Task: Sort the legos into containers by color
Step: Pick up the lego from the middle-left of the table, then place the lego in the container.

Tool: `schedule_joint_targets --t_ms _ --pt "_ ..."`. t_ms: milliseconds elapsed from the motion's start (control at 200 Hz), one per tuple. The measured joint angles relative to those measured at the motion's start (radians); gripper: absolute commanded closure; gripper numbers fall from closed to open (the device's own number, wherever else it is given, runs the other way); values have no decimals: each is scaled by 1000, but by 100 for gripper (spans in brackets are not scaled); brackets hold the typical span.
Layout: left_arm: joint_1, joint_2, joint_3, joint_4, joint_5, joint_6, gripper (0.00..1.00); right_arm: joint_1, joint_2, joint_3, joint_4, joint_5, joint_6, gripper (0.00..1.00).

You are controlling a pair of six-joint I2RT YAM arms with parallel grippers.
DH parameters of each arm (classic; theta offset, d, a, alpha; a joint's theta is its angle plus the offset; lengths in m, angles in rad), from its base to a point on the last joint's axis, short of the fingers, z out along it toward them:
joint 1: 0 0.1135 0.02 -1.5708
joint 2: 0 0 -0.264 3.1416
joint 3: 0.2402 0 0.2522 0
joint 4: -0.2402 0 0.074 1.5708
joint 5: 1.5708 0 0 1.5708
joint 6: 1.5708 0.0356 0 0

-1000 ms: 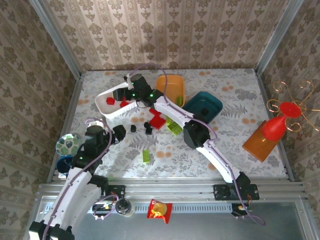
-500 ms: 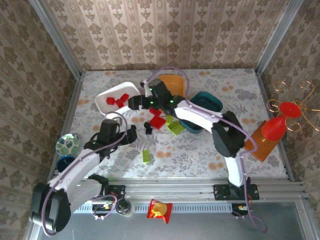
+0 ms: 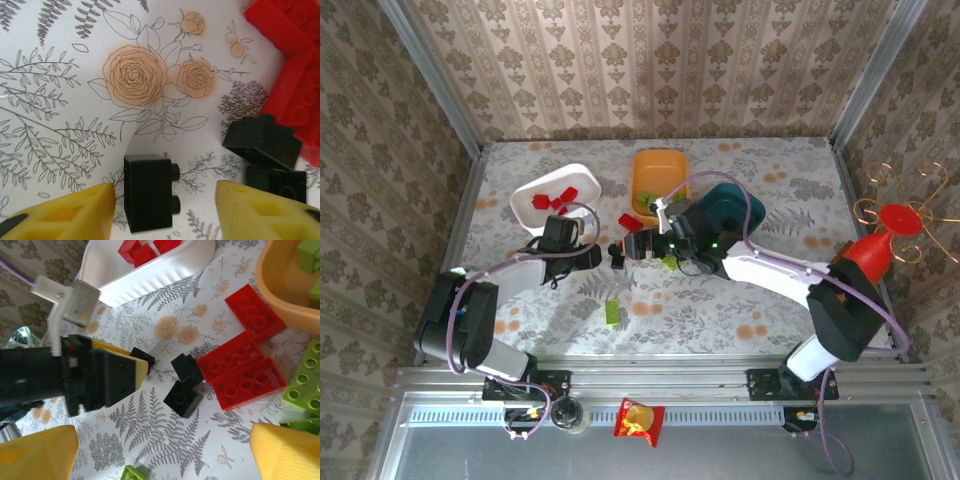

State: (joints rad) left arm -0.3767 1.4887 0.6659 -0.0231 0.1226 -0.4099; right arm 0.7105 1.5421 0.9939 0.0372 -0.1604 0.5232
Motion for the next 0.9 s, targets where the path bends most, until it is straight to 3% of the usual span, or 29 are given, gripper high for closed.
schedule_joint_targets --t_ms 335,555,720,900 --pt "-11 55 13 10 -28 35 78 -39 -209 -112 -21 61 3 9" --pt "-113 6 57 -60 -53 42 79 -115 -347 -240 -56 130 21 10" --pt "-281 37 313 -134 -51 52 79 -148 -509 -344 -120 224 50 9" --pt "-418 278 724 -142 -6 84 81 -158 -703 -459 -215 330 84 10"
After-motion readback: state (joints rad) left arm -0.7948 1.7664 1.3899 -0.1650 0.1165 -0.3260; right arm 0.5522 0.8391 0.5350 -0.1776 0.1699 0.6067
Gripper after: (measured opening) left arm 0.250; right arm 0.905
